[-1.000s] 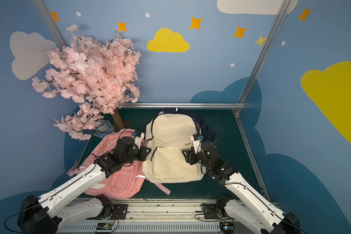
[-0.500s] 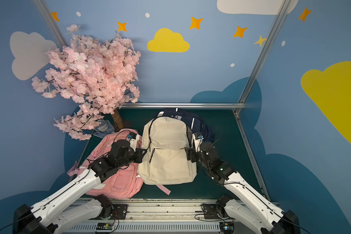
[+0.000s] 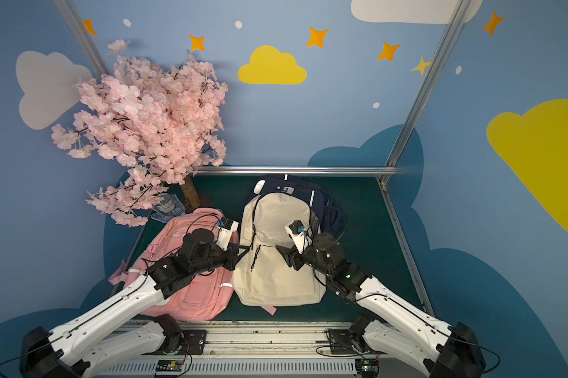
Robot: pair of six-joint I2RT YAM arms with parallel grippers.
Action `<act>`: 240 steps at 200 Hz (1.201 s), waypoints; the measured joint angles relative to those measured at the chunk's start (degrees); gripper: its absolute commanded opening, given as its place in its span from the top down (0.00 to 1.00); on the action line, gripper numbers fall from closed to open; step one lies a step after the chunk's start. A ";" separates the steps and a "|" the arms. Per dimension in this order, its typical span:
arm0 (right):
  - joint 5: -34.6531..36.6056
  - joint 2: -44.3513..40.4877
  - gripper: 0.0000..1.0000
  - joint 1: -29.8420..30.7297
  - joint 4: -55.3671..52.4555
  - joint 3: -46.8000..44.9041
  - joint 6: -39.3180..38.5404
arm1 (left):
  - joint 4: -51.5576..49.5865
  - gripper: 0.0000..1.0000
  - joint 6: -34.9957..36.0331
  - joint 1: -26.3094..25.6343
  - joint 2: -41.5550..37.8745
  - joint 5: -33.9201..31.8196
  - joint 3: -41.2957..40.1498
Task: Zip up the backpack
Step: Pick up the backpack from the center of the board, then zip the zipper on the backpack.
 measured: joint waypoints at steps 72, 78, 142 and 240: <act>-0.11 8.90 0.49 4.52 0.96 8.76 1.70 | 0.61 0.95 2.86 -4.48 -1.01 -1.07 0.00; 0.07 9.31 0.49 4.59 0.76 8.83 1.81 | 0.72 0.95 2.95 -4.72 -1.01 -1.27 0.00; 2.16 12.20 0.58 4.76 -1.95 9.44 2.95 | 2.14 0.95 4.07 -6.60 -1.03 -2.01 0.00; 3.50 15.56 0.80 5.79 -2.75 12.90 3.19 | 2.43 0.94 5.44 -8.68 -0.76 -2.89 0.02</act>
